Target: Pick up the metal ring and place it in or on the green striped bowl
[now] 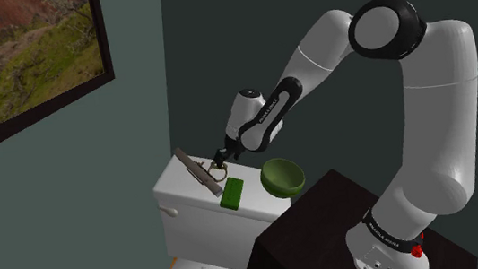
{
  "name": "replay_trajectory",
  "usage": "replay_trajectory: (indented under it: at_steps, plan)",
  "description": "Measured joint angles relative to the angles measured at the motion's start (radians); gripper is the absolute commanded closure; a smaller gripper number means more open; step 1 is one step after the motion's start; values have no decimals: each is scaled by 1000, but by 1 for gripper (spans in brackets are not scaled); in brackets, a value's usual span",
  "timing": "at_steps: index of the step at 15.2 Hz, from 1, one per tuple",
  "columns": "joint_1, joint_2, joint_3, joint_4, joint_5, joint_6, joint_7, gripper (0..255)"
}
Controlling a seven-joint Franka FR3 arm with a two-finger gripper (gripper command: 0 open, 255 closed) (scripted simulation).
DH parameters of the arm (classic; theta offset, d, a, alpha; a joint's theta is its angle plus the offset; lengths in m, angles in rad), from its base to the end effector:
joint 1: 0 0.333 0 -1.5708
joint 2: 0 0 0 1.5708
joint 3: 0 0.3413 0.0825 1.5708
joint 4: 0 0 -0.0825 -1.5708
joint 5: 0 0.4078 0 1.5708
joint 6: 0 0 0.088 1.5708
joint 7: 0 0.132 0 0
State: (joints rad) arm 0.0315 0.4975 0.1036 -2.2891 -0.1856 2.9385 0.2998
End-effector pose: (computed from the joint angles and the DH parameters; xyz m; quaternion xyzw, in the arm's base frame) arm 0.5541 0.0898 0.1244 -0.9969 0.0011 -0.0773 0.0154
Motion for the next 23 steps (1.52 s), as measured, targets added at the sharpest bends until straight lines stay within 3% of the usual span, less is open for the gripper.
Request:
replay_trajectory:
  at_steps: [6, 12, 13, 23]
  plan:
    - [15, 87, -24, 40, -13, 53, 5, 0]
    - [18, 97, -27, 45, -14, 58, 7, 0]
    - [18, 97, -27, 45, -14, 58, 7, 255]
    - [18, 97, -27, 45, -14, 58, 7, 255]
